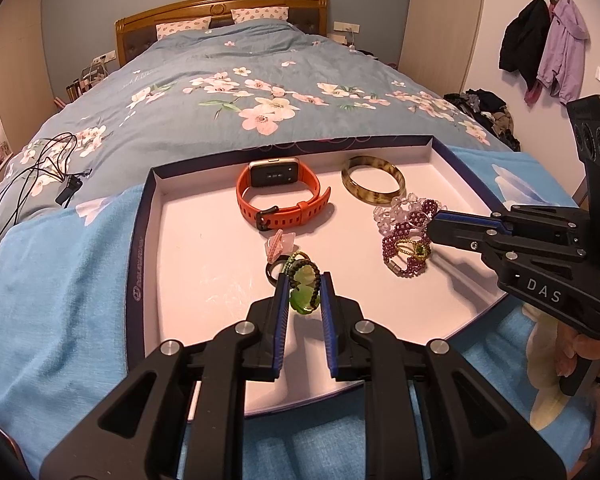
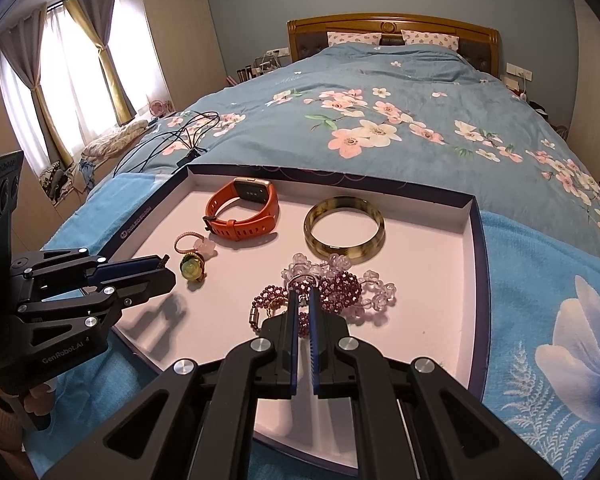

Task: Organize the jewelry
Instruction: 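Lower the hair tie into the box with the left tool while the right tool lowers the silver ring, then open the left tool to drop the hair tie while the right tool releases the silver ring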

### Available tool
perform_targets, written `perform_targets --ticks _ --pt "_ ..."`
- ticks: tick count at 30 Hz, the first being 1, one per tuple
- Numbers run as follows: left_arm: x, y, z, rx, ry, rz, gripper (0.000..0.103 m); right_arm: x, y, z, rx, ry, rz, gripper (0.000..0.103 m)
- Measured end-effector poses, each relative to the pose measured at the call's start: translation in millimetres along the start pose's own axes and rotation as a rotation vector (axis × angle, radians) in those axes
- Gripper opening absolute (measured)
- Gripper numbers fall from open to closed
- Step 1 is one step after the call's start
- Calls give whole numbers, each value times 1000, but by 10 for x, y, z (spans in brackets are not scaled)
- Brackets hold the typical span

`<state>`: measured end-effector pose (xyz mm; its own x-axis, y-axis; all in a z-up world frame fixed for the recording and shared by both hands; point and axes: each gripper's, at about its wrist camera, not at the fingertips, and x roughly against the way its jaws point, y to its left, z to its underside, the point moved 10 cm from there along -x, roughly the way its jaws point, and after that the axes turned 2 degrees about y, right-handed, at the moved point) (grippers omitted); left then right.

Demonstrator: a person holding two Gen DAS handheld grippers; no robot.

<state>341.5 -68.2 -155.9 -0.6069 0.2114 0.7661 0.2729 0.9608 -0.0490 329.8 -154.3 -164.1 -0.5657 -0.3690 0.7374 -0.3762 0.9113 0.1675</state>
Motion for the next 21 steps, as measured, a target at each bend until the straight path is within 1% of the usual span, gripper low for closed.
perform_targets --ticks 8,15,16,17,18,19,21 --pt "-62 8 5 5 14 -6 16 -32 -15 6 -8 11 1 4" --pt "-86 29 16 16 16 -10 17 -21 -30 12 -12 8 9 6" --pt "-85 36 13 18 15 -12 19 -9 -29 15 -12 7 10 7" --pt "-85 40 12 21 14 -14 24 8 -34 19 -14 4 11 7" --pt "-83 46 12 23 12 -14 26 20 -38 20 -16 2 13 8" --pt "-78 48 15 23 10 -13 28 36 -38 26 -16 0 14 10" --pt "-73 55 19 23 9 -15 34 72 -45 34 -17 -6 19 14"
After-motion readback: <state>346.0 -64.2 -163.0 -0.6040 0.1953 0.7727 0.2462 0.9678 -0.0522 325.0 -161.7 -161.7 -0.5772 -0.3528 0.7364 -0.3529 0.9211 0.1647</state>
